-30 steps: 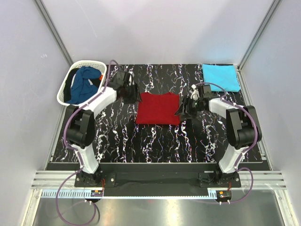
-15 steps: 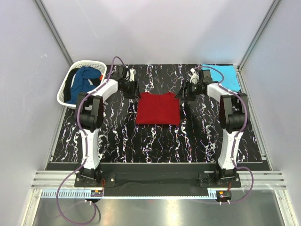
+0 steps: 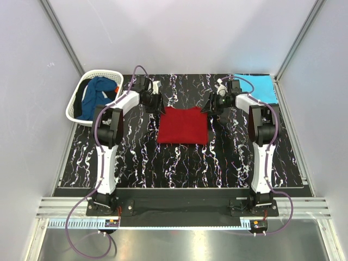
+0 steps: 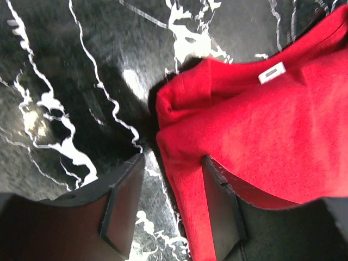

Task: Fold and stack the t-shirts
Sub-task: Fold the tshirt

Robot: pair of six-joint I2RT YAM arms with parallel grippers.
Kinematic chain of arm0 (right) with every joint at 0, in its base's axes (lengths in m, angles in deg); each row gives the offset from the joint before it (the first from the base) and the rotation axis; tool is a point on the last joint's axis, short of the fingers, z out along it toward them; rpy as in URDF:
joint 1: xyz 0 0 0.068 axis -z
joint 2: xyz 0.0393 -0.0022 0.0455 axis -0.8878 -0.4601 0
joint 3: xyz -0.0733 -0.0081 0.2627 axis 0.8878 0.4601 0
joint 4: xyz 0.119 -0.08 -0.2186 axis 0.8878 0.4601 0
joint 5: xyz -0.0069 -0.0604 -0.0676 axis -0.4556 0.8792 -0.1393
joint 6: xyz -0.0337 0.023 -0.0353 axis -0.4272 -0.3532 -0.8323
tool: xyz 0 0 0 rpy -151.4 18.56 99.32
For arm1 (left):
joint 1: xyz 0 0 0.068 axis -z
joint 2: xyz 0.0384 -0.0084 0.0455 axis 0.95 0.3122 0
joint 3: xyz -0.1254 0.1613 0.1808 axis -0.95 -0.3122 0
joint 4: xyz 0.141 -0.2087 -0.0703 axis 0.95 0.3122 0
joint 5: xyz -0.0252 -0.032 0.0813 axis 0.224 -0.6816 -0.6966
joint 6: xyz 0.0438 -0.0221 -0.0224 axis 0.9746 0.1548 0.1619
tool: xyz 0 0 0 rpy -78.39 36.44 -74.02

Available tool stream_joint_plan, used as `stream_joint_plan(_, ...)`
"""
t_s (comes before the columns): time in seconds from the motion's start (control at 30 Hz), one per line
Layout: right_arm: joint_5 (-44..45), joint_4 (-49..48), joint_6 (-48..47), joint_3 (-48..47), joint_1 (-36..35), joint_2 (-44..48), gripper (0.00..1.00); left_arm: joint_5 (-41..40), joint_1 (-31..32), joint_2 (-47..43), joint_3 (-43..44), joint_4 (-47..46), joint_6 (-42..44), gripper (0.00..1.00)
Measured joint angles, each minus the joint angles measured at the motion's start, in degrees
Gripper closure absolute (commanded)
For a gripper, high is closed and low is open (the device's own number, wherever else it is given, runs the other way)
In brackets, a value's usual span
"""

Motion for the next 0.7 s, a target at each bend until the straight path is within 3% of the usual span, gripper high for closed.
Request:
stream_joint_plan(0.13,-0.92,-0.02,0.17,-0.96,0.00,-1.31,0.57,0.74,-0.50,1.31,2.36,-0.04,-0.09,0.53)
stream_joint_plan(0.27,-0.70,-0.02,0.85,-1.38,0.00,-2.01,0.72,2.47,-1.05,3.19,4.31,-0.26,-0.98,0.83)
stream_joint_plan(0.3,-0.39,-0.02,1.14,-1.38,0.00,-2.12,0.77,2.84,-1.16,3.52,4.35,-0.33,-1.18,0.96)
stream_joint_plan(0.33,-0.24,-0.04,1.53,-1.38,0.04,-2.25,0.78,3.13,-1.18,3.76,4.35,-0.26,-1.53,1.00)
stream_joint_plan(0.53,0.50,-0.48,5.18,-1.38,0.61,-2.84,0.93,3.61,-1.27,3.98,4.35,-0.63,-2.58,1.00)
stream_joint_plan(0.7,1.05,-0.98,6.51,-1.38,0.96,-2.84,0.90,3.30,-1.53,3.98,4.35,-0.83,-4.42,1.00)
